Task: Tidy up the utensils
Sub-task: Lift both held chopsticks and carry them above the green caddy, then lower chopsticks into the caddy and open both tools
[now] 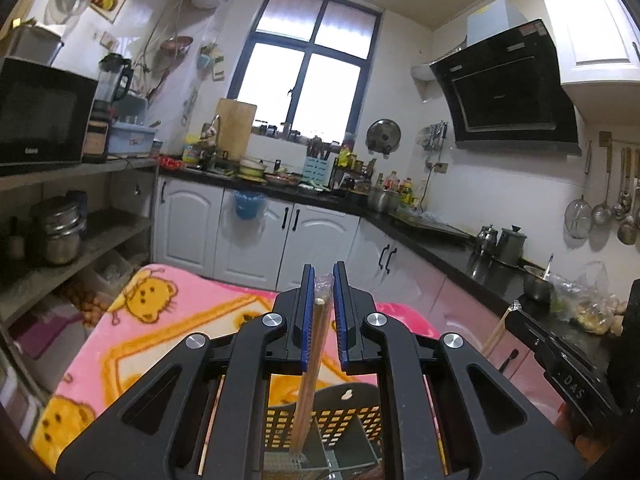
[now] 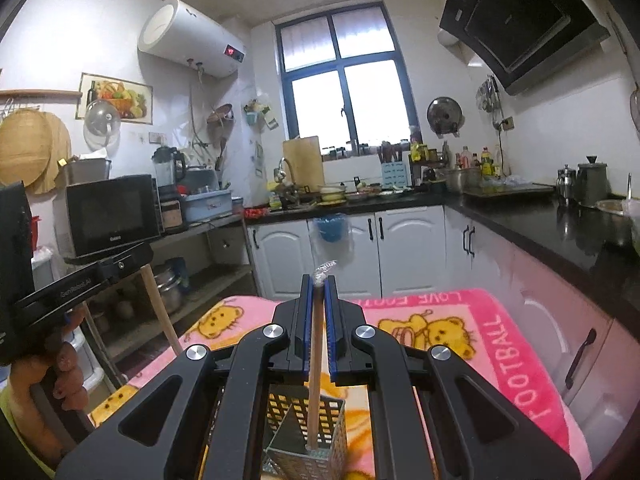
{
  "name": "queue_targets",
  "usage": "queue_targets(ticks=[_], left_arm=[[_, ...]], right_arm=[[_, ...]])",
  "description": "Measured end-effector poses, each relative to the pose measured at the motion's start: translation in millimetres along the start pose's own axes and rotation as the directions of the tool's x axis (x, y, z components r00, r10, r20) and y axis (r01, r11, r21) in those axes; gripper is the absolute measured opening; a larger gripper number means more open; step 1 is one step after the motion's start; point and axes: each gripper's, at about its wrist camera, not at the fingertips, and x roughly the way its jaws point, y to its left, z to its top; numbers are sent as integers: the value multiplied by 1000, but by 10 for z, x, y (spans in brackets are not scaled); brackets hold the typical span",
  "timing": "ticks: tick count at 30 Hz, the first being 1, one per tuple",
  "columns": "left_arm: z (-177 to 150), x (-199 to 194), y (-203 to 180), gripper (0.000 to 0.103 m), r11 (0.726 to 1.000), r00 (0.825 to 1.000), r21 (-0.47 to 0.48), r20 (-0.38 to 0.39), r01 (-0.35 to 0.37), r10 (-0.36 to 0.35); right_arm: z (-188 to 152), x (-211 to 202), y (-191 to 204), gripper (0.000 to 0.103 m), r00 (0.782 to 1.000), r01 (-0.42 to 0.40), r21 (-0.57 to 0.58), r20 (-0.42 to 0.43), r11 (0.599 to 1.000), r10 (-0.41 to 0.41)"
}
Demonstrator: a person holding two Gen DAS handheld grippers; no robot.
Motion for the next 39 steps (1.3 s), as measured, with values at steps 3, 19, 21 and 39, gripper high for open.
queue_targets(ticks=[3,19,21,39], left_arm=[[-108,42,48,6,1000,1000,-13,-10,-1,1],[-547,135,11,6,1000,997,-10,-75,25,-26],[-586,143,23,6,1000,996,-13,-88,21,-22],[-765,-88,-28,28,1000,986,3,-164,-9,10]], right_arm=[[-98,71,-16,6,1000,0,22,-20,1000,0],[-339,55,23,7,998,24,79,-59,997,-19],[-377,28,18,7,997,31,78,-66,996,-26],[-593,-373,-223,52,988,57,155,-154,986,-33]])
